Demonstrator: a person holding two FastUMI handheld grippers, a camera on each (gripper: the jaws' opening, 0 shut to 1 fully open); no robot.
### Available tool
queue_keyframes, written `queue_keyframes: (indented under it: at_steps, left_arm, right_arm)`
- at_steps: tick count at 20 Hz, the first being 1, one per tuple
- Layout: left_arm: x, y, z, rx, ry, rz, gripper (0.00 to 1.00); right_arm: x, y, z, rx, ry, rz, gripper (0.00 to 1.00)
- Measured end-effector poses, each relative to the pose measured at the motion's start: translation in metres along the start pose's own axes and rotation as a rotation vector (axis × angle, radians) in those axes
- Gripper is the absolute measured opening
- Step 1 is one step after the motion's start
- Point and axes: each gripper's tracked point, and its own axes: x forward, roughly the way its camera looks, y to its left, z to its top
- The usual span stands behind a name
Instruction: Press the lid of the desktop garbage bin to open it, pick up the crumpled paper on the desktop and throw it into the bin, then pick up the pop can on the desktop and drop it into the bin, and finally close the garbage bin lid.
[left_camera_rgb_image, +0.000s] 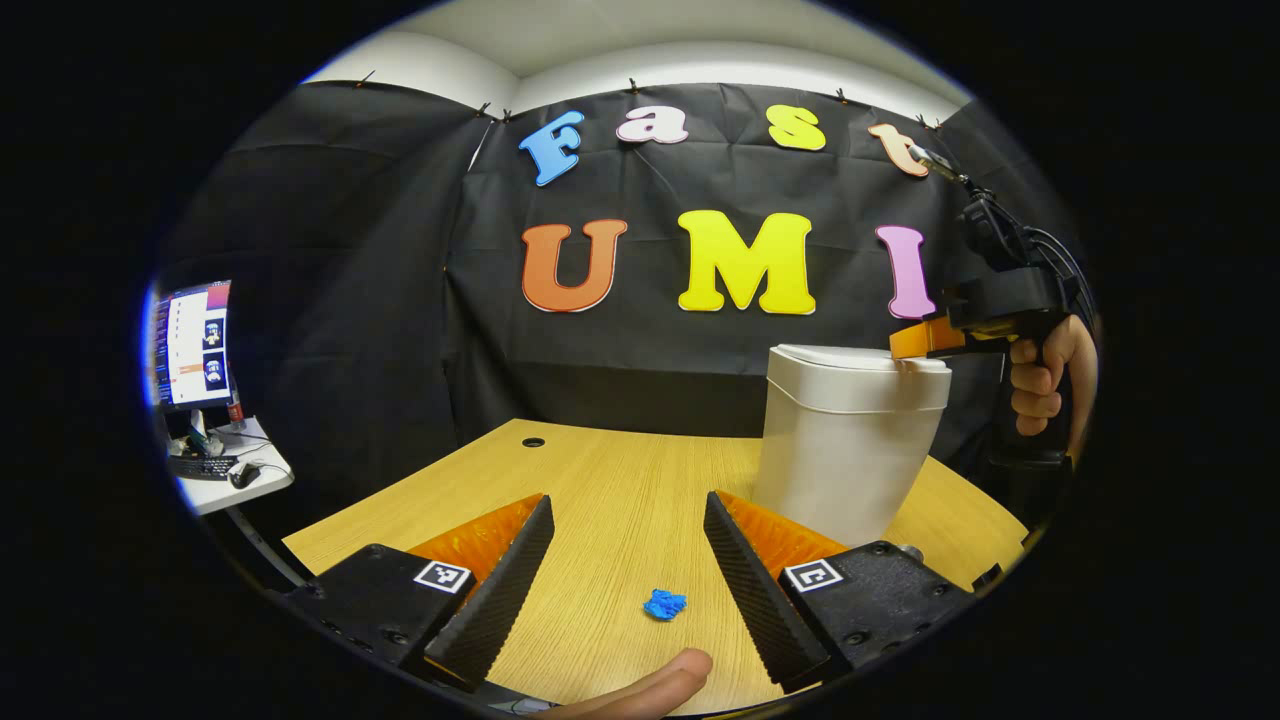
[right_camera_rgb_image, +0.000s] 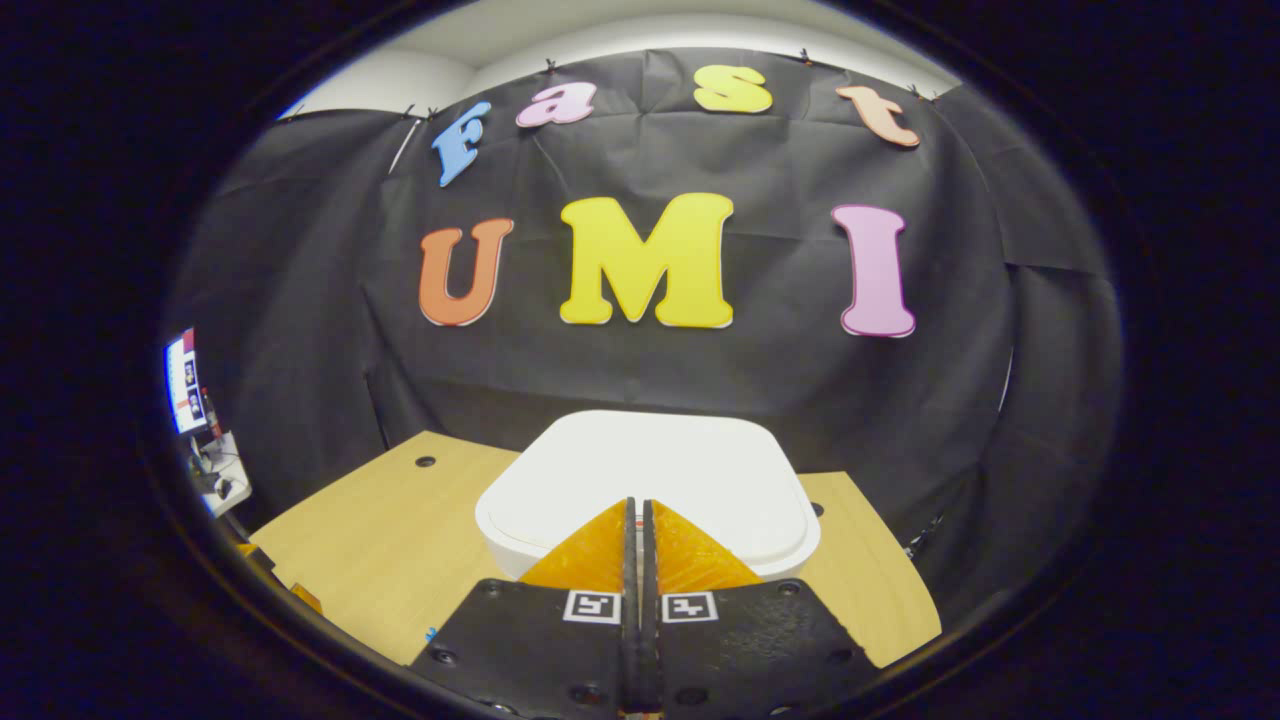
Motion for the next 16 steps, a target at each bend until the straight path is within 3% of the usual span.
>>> queue_keyframes:
  at_steps: [2,7,16]
  left_arm:
    - [0.001,0.001,0.0,-0.002,0.003,-0.003,0.98]
    - [-0.001,-0.004,-0.001,-0.033,0.013,-0.044,0.98]
    - [0.004,-0.003,-0.005,0.006,0.017,-0.043,0.98]
  right_arm:
    - [-0.009,-0.005,0.013,-0.003,-0.053,-0.033,0.0]
    - [-0.024,-0.001,0.022,-0.027,-0.101,-0.034,0.0]
    - [-0.056,0.003,-0.001,-0.013,-0.112,-0.009,0.01]
